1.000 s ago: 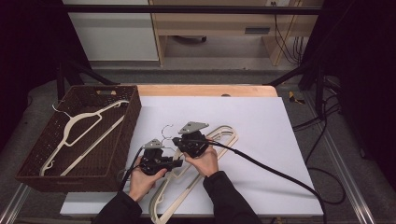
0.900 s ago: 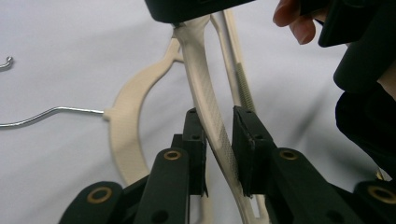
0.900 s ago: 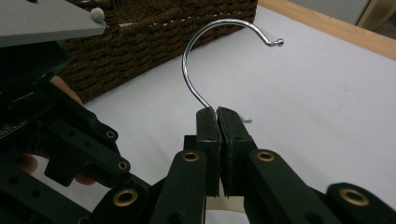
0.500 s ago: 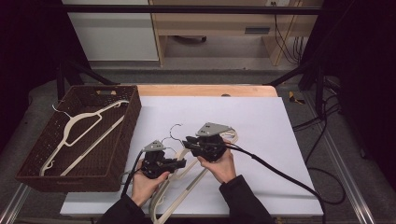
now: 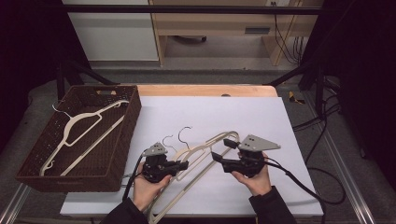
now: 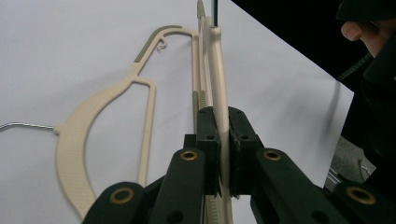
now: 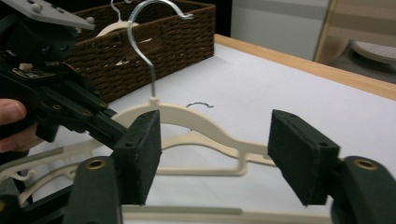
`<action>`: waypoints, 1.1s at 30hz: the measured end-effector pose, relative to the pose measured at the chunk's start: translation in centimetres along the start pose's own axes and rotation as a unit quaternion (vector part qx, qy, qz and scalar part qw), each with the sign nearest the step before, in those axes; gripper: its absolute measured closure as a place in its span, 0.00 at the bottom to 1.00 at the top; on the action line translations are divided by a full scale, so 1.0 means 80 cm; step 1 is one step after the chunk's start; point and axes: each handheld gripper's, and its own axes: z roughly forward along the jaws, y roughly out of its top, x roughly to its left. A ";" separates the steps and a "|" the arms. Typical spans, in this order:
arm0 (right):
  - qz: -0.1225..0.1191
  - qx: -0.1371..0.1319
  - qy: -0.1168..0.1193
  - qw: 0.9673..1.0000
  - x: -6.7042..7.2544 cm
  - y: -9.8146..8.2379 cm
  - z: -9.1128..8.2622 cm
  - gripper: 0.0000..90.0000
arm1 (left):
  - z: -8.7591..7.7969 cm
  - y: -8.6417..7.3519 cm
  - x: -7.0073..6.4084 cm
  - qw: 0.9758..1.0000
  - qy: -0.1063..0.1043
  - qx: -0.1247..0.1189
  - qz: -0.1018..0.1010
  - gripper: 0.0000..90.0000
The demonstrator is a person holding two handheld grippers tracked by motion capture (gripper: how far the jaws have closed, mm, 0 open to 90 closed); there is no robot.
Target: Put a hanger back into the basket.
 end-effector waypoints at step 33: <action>0.055 -0.037 -0.092 0.994 -0.074 -0.033 -0.082 0.03 | -0.109 0.046 -0.026 0.995 -0.009 -0.073 0.069 0.96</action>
